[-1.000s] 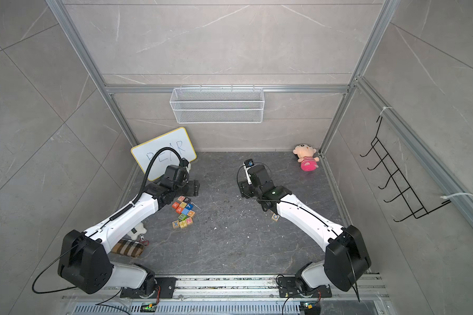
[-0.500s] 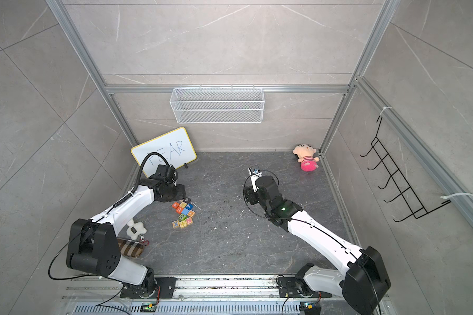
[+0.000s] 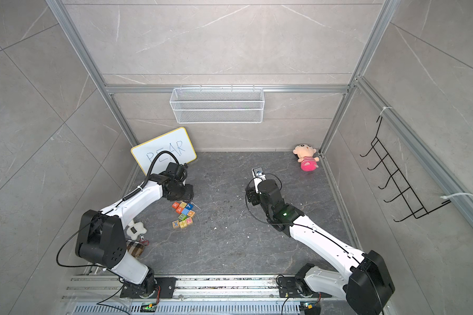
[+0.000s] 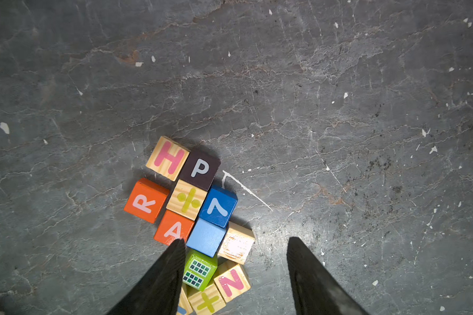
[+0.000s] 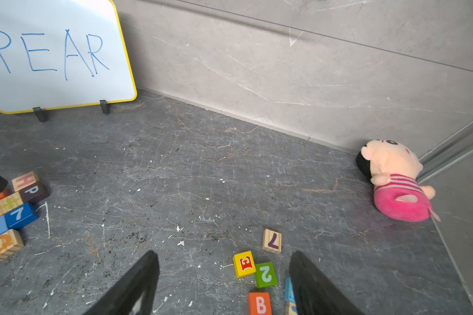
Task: Spell the uppercase word “pear” with letter blocks
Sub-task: Pick up the letter block from the center of the board.
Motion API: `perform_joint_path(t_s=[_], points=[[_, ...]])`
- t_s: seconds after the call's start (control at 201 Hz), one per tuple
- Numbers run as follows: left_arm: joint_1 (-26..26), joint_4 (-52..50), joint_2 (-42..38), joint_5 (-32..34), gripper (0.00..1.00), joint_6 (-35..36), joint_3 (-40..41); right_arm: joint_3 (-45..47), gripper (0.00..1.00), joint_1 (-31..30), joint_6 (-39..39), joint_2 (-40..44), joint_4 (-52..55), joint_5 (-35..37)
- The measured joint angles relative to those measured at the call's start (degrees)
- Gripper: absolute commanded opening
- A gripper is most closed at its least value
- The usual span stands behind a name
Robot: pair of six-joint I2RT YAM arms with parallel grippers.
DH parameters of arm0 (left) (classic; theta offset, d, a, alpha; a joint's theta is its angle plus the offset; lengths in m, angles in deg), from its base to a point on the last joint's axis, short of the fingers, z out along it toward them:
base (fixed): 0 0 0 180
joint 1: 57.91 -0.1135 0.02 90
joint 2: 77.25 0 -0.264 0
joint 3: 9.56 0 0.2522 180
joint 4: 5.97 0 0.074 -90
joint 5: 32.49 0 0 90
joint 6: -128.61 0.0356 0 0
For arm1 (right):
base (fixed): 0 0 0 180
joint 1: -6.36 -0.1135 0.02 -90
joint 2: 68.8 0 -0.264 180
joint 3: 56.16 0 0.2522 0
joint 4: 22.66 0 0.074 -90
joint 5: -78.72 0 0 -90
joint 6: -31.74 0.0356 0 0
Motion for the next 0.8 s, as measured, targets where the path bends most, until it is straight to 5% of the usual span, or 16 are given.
perform_joint_path(t_s=[0.179, 0.797], points=[[-0.35, -0.33, 7.02, 0.11, 0.52, 1.53, -5.84, -0.07, 0.79, 0.0, 2.34, -2.34, 0.04, -0.28], [-2.86, -0.9, 16.24, -0.7, 0.51, 3.78, -8.79, -0.48, 0.81, 0.0, 3.58, -3.04, 0.48, 0.24]])
